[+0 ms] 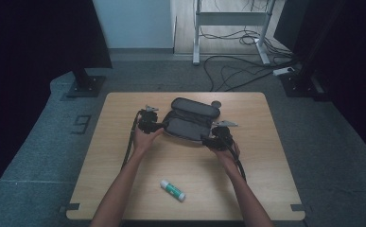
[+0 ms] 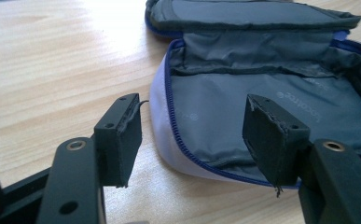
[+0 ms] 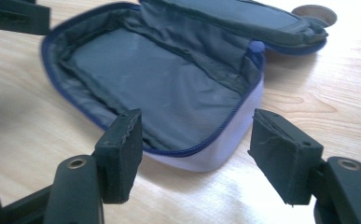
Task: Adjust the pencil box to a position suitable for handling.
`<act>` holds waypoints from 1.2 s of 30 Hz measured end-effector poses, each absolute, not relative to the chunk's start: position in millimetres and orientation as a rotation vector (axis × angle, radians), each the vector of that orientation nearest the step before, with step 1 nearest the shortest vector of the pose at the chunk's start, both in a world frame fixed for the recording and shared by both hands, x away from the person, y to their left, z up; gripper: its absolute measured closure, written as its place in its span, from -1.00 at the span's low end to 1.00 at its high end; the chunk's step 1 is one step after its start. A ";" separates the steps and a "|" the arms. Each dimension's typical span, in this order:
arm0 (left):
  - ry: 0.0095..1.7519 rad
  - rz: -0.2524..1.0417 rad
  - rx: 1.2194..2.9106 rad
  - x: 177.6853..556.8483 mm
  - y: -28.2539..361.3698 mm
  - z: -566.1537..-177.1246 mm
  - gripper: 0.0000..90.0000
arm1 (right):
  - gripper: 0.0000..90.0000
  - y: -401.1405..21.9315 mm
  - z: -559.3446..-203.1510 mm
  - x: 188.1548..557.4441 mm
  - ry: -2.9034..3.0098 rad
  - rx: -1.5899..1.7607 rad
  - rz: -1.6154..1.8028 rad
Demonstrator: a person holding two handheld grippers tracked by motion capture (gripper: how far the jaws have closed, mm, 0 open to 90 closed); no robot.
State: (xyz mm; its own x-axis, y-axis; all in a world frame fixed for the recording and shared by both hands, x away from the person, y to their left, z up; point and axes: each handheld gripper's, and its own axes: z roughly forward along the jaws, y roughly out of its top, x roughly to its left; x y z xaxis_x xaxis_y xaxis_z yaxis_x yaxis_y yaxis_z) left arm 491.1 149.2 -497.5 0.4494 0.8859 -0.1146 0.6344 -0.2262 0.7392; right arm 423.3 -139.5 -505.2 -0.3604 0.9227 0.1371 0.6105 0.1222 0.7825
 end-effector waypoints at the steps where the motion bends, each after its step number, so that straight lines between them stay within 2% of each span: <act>1: 1.282 0.429 1.963 492.5 149.4 -500.0 -0.16 | -0.23 -139.5 -505.2 423.3 2.024 1.485 1.112; 12: 1.326 0.433 1.965 501.0 150.5 -516.3 0.01 | -0.20 -143.2 -514.1 431.5 2.009 1.528 1.102; 14: 1.323 0.435 1.971 501.8 150.9 -518.4 0.14 | -0.19 -142.6 -514.5 431.8 2.009 1.522 1.098; 19: 1.327 0.429 1.973 503.5 150.7 -522.3 0.22 | -0.15 -142.2 -517.3 434.0 2.007 1.529 1.084; 36: 1.363 0.403 1.987 507.8 150.1 -533.0 0.16 | -0.03 -135.8 -529.8 443.1 2.027 1.563 1.045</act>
State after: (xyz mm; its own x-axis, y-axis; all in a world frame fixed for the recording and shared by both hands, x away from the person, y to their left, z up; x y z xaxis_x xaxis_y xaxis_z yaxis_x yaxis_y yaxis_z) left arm 507.8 150.1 -533.0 0.4023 0.9073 -0.1220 0.6954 -0.2162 0.6853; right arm 443.1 -135.8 -529.8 -0.3131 0.9390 0.1427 0.6605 0.1073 0.7431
